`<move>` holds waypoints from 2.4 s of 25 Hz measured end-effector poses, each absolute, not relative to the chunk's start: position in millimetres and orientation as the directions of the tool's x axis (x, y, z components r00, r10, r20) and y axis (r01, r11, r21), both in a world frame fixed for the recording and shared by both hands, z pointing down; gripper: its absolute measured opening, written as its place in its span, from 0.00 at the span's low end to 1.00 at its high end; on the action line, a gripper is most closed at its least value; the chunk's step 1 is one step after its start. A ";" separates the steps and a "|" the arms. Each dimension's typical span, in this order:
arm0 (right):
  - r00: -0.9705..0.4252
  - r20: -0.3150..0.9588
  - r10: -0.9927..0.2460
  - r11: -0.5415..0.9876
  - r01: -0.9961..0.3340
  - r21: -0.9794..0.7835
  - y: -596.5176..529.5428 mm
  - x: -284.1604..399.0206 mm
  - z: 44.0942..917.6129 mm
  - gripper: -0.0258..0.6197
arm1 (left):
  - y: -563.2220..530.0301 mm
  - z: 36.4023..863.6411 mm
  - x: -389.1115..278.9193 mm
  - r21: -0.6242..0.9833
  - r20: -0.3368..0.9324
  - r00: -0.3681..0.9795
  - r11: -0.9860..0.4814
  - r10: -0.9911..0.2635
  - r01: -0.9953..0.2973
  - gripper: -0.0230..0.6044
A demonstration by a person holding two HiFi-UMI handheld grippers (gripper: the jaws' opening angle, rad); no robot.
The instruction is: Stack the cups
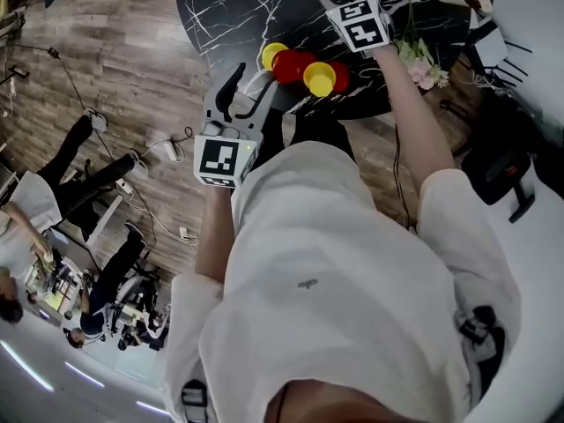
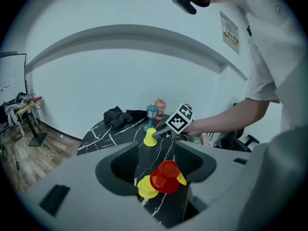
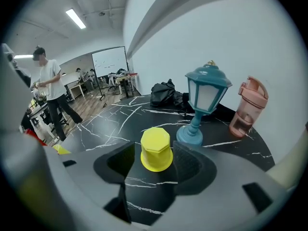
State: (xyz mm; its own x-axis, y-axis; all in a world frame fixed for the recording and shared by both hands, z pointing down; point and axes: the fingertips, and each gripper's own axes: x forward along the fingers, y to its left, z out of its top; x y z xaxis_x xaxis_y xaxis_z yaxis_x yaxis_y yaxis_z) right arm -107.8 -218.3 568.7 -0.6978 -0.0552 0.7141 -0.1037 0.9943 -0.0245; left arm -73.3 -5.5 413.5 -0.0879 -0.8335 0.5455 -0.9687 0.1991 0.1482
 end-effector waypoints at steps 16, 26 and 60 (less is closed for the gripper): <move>-0.679 0.729 -0.088 0.994 -0.108 0.019 -219.8 -122.6 585.9 0.40 | 24.3 422.5 -78.3 0.136 0.575 -0.133 0.255 -0.807 -0.957 0.41; -0.674 0.732 -0.097 0.994 -0.107 0.033 -217.3 -115.1 581.5 0.38 | 26.4 421.4 -75.8 0.134 0.557 -0.131 0.245 -0.820 -0.960 0.41; -0.784 0.621 -0.007 1.000 0.013 0.027 -127.7 -36.8 439.9 0.38 | 24.2 397.0 -49.7 0.111 0.436 -0.056 0.115 -0.898 -0.987 0.41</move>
State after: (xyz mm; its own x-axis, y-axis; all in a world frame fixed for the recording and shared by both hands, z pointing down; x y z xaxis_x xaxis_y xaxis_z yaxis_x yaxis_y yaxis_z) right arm -36.8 -127.7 439.9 -0.7836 -0.0066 0.6212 0.0129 0.9996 0.0270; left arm -49.7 24.2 397.0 -0.0556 -0.8982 0.4361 -0.9872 0.1149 0.1110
